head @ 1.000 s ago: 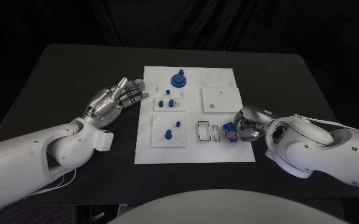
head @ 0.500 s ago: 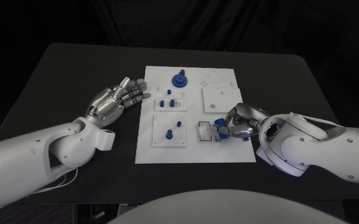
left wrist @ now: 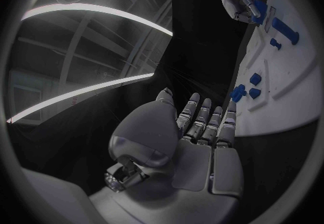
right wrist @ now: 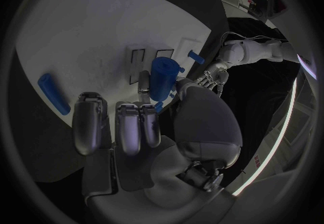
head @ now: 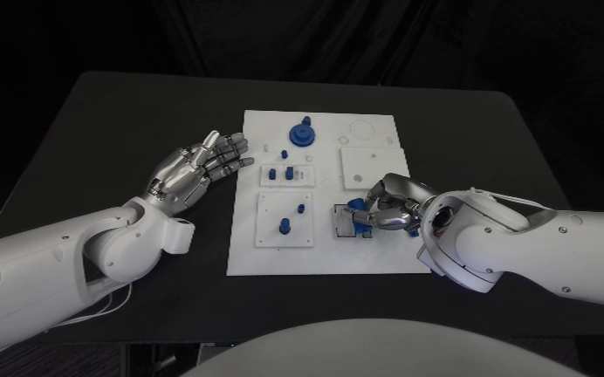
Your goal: Assemble the parts on the task board
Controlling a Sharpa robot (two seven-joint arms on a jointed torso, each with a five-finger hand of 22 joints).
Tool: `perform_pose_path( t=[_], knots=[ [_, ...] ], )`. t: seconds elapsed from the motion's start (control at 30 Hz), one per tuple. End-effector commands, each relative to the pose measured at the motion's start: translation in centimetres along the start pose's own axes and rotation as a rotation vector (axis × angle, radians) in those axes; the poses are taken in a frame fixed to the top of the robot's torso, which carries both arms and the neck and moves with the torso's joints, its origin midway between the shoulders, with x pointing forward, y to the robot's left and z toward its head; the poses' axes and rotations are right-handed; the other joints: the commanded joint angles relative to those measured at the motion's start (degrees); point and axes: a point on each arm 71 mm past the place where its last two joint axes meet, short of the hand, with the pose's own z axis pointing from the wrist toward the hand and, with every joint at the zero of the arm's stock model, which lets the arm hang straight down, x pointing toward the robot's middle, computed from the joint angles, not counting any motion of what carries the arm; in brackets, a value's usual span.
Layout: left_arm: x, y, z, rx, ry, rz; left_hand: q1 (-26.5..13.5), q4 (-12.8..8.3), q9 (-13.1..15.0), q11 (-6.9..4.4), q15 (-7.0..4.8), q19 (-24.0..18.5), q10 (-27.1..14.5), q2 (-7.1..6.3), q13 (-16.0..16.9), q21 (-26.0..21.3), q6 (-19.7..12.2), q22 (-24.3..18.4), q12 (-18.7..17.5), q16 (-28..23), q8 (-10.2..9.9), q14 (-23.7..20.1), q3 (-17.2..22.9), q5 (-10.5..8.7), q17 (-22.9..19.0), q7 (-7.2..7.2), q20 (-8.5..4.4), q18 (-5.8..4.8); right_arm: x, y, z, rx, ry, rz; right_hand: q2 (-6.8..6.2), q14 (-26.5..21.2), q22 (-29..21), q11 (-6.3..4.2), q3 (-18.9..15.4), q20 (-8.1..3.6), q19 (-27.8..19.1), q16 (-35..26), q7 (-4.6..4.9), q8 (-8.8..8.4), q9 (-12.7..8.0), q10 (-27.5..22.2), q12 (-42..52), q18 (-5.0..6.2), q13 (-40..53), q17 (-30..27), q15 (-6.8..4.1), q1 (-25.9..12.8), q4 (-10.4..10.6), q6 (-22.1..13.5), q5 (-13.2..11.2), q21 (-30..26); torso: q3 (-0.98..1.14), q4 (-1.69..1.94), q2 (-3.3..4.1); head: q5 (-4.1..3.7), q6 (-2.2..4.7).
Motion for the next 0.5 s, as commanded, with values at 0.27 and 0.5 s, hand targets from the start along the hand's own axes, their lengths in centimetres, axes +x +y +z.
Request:
perform_pose_path(
  t=[0.27,0.5],
  knots=[
    [0.20,0.07,0.08,0.004,0.018,-0.012,0.74,0.02,-0.04,0.38,0.27,-0.21,0.02,-0.04,0.02,0.04,-0.32,-0.05,-0.20,0.26,0.38,-0.16,0.32,0.35,0.08,3.58,0.09,-0.23,0.35,0.05,0.29,0.008,0.018,-0.030,1.25,5.91,11.19,0.87,-6.64,0.48,1.59,0.14,0.61,-1.71,-0.11,5.98,0.15,1.12,15.08,15.09,0.66,-7.64,0.16,-0.27,-9.16,-1.34,0.01,0.01,-0.01,0.03,0.00],
    [0.19,0.10,0.09,0.003,0.019,-0.013,0.76,0.02,-0.04,0.40,0.29,-0.25,0.02,-0.05,0.02,0.03,-0.37,-0.13,-0.20,0.26,0.38,-0.17,0.34,0.37,0.08,3.59,0.08,-0.25,0.49,0.14,0.32,0.008,0.031,-0.039,0.98,5.91,11.07,0.97,-9.49,0.56,1.49,0.14,0.74,-2.40,0.00,5.98,0.15,1.20,15.08,15.09,0.74,-9.51,0.21,-0.23,-13.08,-1.80,0.04,-0.12,-0.09,0.30,0.00]
  ],
)
